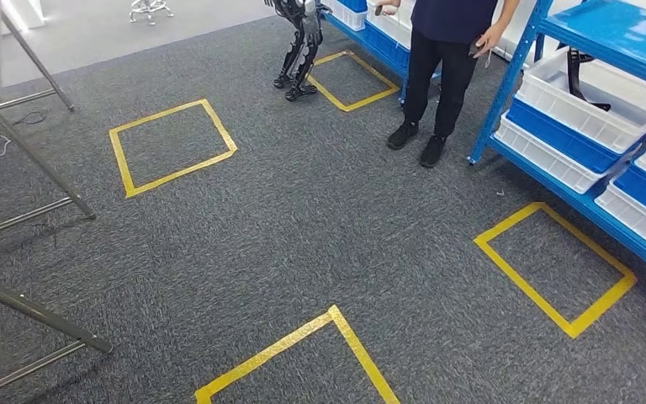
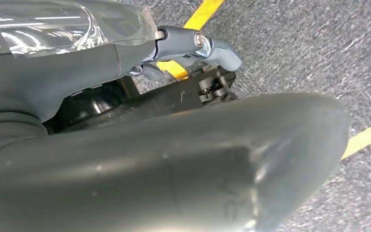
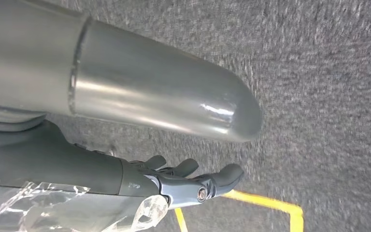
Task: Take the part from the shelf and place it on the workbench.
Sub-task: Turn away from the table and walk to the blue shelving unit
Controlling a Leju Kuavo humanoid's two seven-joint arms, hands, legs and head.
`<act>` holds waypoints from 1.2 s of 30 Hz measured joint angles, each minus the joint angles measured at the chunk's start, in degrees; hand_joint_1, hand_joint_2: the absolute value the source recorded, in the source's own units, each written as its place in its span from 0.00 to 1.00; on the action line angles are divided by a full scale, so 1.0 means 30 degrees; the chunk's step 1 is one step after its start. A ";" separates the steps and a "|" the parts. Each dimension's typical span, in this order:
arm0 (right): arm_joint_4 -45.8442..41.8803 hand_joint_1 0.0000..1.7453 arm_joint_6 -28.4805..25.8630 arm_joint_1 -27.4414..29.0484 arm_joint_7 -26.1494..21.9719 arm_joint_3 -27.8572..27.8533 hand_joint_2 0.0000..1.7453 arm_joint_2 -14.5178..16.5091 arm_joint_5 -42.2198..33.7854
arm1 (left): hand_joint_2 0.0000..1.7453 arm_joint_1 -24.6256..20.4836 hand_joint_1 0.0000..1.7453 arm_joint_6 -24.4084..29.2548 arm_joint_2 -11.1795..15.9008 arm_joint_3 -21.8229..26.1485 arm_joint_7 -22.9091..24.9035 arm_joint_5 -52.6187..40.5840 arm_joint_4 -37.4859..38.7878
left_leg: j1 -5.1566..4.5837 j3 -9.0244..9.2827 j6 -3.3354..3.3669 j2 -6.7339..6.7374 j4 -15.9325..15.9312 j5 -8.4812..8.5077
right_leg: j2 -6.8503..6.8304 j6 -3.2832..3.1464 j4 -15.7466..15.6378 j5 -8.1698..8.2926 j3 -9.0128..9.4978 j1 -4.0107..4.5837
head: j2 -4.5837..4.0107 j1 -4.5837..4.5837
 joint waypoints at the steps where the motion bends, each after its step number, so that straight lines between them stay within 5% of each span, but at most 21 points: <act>1: 0.0007 0.00 0.0000 0.0000 -0.0013 -0.0002 0.00 0.0015 0.0007 | 0.00 -0.0012 0.00 0.0002 0.0004 -0.0015 -0.0020 0.0000 0.0000 | 0.0026 0.0003 -0.0102 0.0070 0.0034 -0.0025 | 0.0231 -0.0098 -0.0036 0.0078 -0.0033 -0.0050 | 0.0000 0.0007; 3: 0.0018 0.00 -0.0002 -0.0002 -0.0031 -0.0007 0.00 0.0033 0.0034 | 0.00 -0.0052 0.00 0.0000 0.0004 -0.0055 -0.0120 0.0000 -0.0004 | 0.0144 -0.0242 -0.0419 -0.0846 0.0731 -0.0534 | 0.0631 -0.0270 -0.0115 0.0240 -0.0077 -0.0185 | 0.0000 0.0002; 5: 0.0020 0.00 -0.0002 -0.0055 -0.0053 -0.0011 0.00 0.0044 0.0102 | 0.00 -0.0066 0.00 -0.0016 0.0011 -0.0111 -0.0317 -0.0011 -0.0004 | 0.0348 -0.1207 -0.0733 -0.2120 0.3023 -0.1871 | 0.1048 -0.0375 -0.0134 0.0381 -0.0210 -0.0286 | 0.0000 -0.0018; 7: 0.0020 0.00 -0.0002 -0.0109 -0.0069 -0.0011 0.00 0.0044 0.0164 | 0.00 -0.0085 0.00 -0.0051 0.0047 -0.0142 -0.0516 -0.0027 0.0000 | 0.0522 -0.2336 -0.0893 -0.2398 0.5628 -0.2984 | 0.1551 -0.0378 -0.0128 0.0504 -0.0387 -0.0320 | 0.0000 -0.0024; 8: 0.0020 0.00 -0.0002 -0.0109 -0.0073 -0.0011 0.00 0.0046 0.0177 | 0.00 -0.0100 0.00 -0.0075 0.0071 -0.0144 -0.0587 -0.0035 0.0000 | 0.0584 -0.2487 -0.0938 -0.2405 0.6069 -0.3000 | 0.1832 -0.0337 -0.0126 0.0561 -0.0444 -0.0344 | 0.0000 -0.0020; 10: 0.0020 0.00 0.0000 -0.0101 -0.0076 -0.0011 0.00 0.0058 0.0202 | 0.00 -0.0078 0.00 -0.0169 0.0106 -0.0164 -0.0647 -0.0042 0.0000 | 0.0694 -0.1597 -0.0985 -0.2572 0.4473 -0.1959 | 0.2435 -0.0213 -0.0121 0.0660 -0.0486 -0.0425 | 0.0000 -0.0024; 12: 0.0020 0.00 0.0000 -0.0131 -0.0082 -0.0011 0.00 0.0073 0.0259 | 0.00 -0.0051 0.00 -0.0290 0.0109 -0.0211 -0.0659 -0.0047 0.0000 | 0.0825 -0.0161 -0.1007 -0.3485 0.1477 -0.0724 | 0.2980 -0.0033 -0.0086 0.0757 -0.0560 -0.0463 | 0.0000 -0.0026; 14: 0.0020 0.00 0.0002 -0.0186 -0.0107 -0.0007 0.00 0.0077 0.0337 | 0.00 -0.0052 0.00 -0.0355 0.0106 -0.0266 -0.0661 -0.0047 0.0000 | 0.0841 0.0388 -0.0934 -0.4145 0.0049 -0.0325 | 0.3414 0.0202 -0.0083 0.0886 -0.0745 -0.0451 | 0.0000 -0.0006; 16: 0.0027 0.00 0.0002 -0.0144 -0.0133 -0.0007 0.00 0.0075 0.0375 | 0.00 -0.0044 0.00 -0.0368 0.0100 -0.0295 -0.0665 -0.0046 0.0000 | 0.0761 0.0340 -0.0672 -0.3834 -0.0063 -0.0238 | 0.3795 0.0475 -0.0158 0.1048 -0.0915 -0.0517 | 0.0000 0.0015; 18: 0.0053 0.00 -0.0002 -0.0083 -0.0140 -0.0011 0.00 0.0082 0.0381 | 0.00 -0.0070 0.00 -0.0370 0.0097 -0.0302 -0.0680 -0.0045 0.0000 | 0.0746 0.0307 -0.0329 -0.3378 -0.0173 -0.0052 | 0.3222 0.0615 0.0349 0.0737 -0.1245 -0.0544 | 0.0000 0.0044; 20: 0.0075 0.00 -0.0002 -0.0117 -0.0151 -0.0011 0.00 0.0091 0.0386 | 0.00 -0.0047 0.00 -0.0395 0.0098 -0.0304 -0.0701 -0.0038 0.0000 | 0.0683 0.0239 -0.0103 -0.2859 -0.0228 0.0055 | 0.2076 0.0635 0.2454 -0.0513 -0.2216 -0.0483 | 0.0000 0.0091; 22: 0.0078 0.00 -0.0002 -0.0175 -0.0177 -0.0011 0.00 0.0089 0.0395 | 0.00 0.0046 0.00 -0.0426 0.0098 -0.0306 -0.0712 -0.0011 0.0000 | 0.0563 0.0145 -0.0031 -0.2261 -0.0212 0.0065 | 0.1641 0.0674 0.5181 -0.1768 -0.3411 -0.0452 | 0.0000 0.0124; 23: 0.0080 0.00 -0.0002 -0.0190 -0.0191 -0.0011 0.00 0.0087 0.0399 | 0.00 0.0071 0.00 -0.0434 0.0098 -0.0308 -0.0712 0.0002 0.0000 | 0.0520 0.0113 -0.0023 -0.1960 -0.0204 0.0065 | 0.1595 0.0679 0.5854 -0.1939 -0.3651 -0.0444 | 0.0000 0.0133; 25: 0.0084 0.00 -0.0002 -0.0174 -0.0206 -0.0011 0.00 0.0084 0.0404 | 0.00 0.0057 0.00 -0.0450 0.0098 -0.0310 -0.0712 0.0011 0.0000 | 0.0481 0.0120 -0.0036 -0.1470 -0.0193 0.0054 | 0.1450 0.0641 0.4763 -0.1212 -0.2866 -0.0437 | 0.0000 0.0133; 28: 0.0084 0.00 0.0004 -0.0202 -0.0237 -0.0011 0.00 0.0078 0.0450 | 0.00 0.0014 0.00 -0.0508 0.0095 -0.0315 -0.0723 0.0046 0.0000 | 0.0343 0.0193 -0.0200 -0.0880 -0.0140 -0.0050 | 0.0504 0.0421 0.0810 0.0208 -0.0638 -0.0303 | 0.0000 0.0133; 31: 0.0087 0.00 0.0005 -0.0244 -0.0279 -0.0011 0.00 0.0077 0.0534 | 0.00 -0.0024 0.00 -0.0550 0.0095 -0.0315 -0.0740 0.0131 0.0000 | 0.0279 0.0236 -0.0464 -0.0374 -0.0116 -0.0146 | 0.0616 0.0114 0.0062 0.0355 -0.0443 -0.0195 | 0.0000 0.0138; 34: 0.0093 0.00 0.0005 -0.0261 -0.0301 -0.0011 0.00 0.0078 0.0554 | 0.00 -0.0070 0.00 -0.0572 0.0087 -0.0315 -0.0776 0.0171 0.0000 | 0.0451 -0.0112 -0.0871 -0.1173 0.0989 -0.0942 | 0.1089 -0.0201 -0.0025 0.0518 -0.0484 -0.0302 | 0.0000 0.0126; 36: 0.0093 0.00 0.0005 -0.0340 -0.0348 -0.0011 0.00 0.0077 0.0563 | 0.00 -0.0054 0.00 -0.0594 0.0087 -0.0315 -0.0845 0.0184 0.0000 | 0.0583 -0.1241 -0.1101 -0.2079 0.3563 -0.2327 | 0.1427 -0.0335 -0.0025 0.0611 -0.0571 -0.0343 | 0.0000 0.0109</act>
